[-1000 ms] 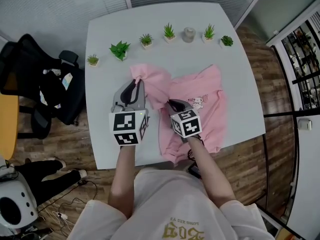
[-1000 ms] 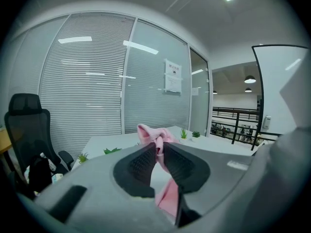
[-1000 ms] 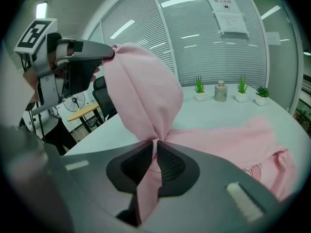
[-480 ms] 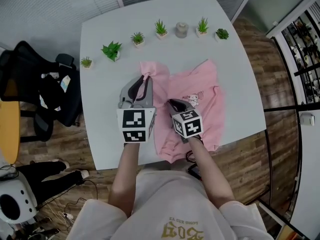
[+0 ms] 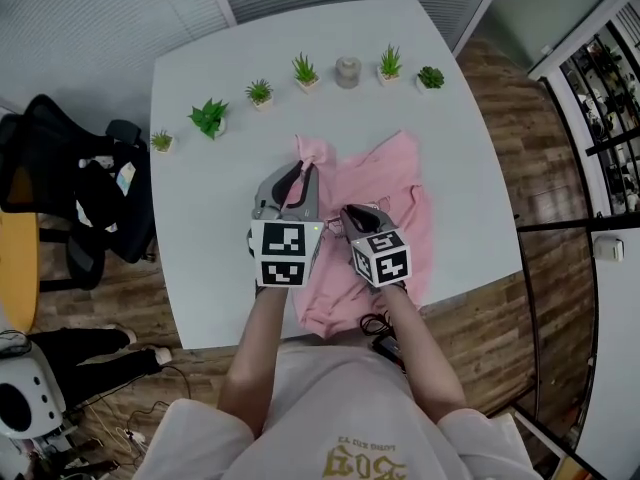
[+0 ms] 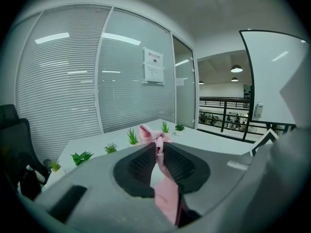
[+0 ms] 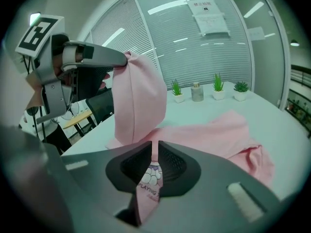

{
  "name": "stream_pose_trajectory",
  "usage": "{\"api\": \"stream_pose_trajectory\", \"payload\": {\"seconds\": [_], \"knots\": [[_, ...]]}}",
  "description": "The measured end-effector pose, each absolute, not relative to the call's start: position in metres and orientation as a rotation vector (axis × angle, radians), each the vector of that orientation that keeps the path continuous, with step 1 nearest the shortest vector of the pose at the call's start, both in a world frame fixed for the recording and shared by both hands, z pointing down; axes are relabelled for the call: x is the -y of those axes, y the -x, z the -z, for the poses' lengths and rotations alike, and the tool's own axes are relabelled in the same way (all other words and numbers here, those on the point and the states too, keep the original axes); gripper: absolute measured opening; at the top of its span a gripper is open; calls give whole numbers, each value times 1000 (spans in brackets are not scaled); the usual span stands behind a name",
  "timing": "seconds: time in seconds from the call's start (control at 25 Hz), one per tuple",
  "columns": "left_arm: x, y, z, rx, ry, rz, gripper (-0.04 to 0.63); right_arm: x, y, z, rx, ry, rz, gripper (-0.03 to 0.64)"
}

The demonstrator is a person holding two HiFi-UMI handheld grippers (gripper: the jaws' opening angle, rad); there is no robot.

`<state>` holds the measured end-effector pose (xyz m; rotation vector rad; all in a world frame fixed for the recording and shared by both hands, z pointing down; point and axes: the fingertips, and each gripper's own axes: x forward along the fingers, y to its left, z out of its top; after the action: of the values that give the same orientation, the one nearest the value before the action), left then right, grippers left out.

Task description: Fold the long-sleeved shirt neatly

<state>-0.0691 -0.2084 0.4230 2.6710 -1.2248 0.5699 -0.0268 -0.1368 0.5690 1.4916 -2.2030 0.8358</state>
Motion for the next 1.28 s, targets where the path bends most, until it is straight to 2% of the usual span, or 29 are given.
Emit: {"api": "stream_pose_trajectory", "payload": {"seconds": [1.28], "knots": [[205, -58, -501, 1053, -2642, -765, 51, 129, -87, -572, 2159, -1524, -834, 63]]}}
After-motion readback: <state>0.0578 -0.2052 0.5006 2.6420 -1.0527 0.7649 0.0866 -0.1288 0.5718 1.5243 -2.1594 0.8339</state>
